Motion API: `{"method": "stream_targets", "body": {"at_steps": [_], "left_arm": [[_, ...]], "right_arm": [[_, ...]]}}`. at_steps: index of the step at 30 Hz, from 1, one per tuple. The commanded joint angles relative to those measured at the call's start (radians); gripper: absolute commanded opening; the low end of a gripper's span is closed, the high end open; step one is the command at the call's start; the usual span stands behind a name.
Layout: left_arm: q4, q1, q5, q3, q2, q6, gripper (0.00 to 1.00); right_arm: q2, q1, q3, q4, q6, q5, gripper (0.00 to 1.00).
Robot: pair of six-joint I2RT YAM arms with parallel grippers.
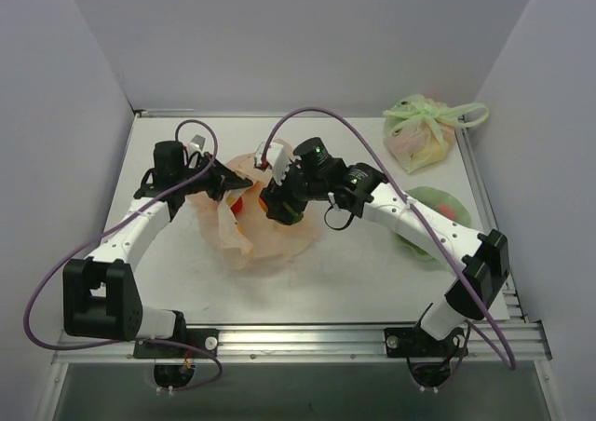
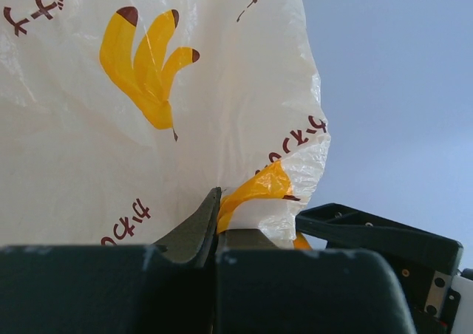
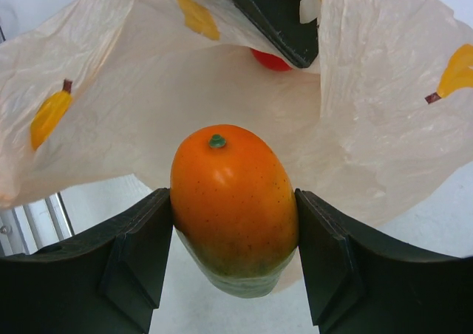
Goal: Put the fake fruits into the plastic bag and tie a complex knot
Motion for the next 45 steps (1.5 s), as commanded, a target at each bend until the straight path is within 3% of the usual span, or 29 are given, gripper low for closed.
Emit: {"method": "stream_targets", "body": {"at_steps": [1,13,19,26,28,29,31,35,38,41,45], "left_arm": [[0.067,0.014,0.025,0.019,-0.007,-0.023,0.0],[0.156,0.026,0.06,-0.003,0.016,-0.101,0.0],[0.194,0.029,0.071,-0.03,0.008,-0.149,0.0],[0.245,0.029,0.086,-0.056,0.025,-0.19,0.0],[0.246,0.028,0.083,-0.055,0.023,-0.19,0.0],[0.246,0.029,0.083,-0.053,0.025,-0.19,0.0],[0.245,0.028,0.083,-0.052,0.026,-0.186,0.0],[0.227,0.028,0.076,-0.044,0.028,-0.161,0.0],[0.219,0.028,0.069,-0.046,0.028,-0.143,0.0],[0.178,0.028,0.063,-0.037,0.022,-0.106,0.0],[0.138,0.029,0.053,-0.007,0.014,-0.043,0.0]], "right_arm": [[0.062,0.008,0.03,0.131,0.071,-0.03,0.08],[0.166,0.094,0.089,0.203,0.185,-0.153,0.08],[0.185,0.094,-0.031,0.354,0.135,0.113,0.12],[0.257,0.126,-0.19,0.766,-0.112,0.505,0.16],[0.269,0.152,-0.287,0.961,-0.204,0.551,0.54],[0.272,0.162,-0.316,1.021,-0.299,0.574,0.87],[0.251,0.183,-0.374,1.073,-0.336,0.565,0.99],[0.18,0.203,-0.381,0.946,-0.281,0.543,1.0],[0.116,0.205,-0.311,0.723,-0.229,0.494,1.0],[0.07,0.176,-0.097,0.204,-0.049,0.233,1.0],[-0.008,0.104,0.049,-0.107,0.013,0.036,1.0]]}}
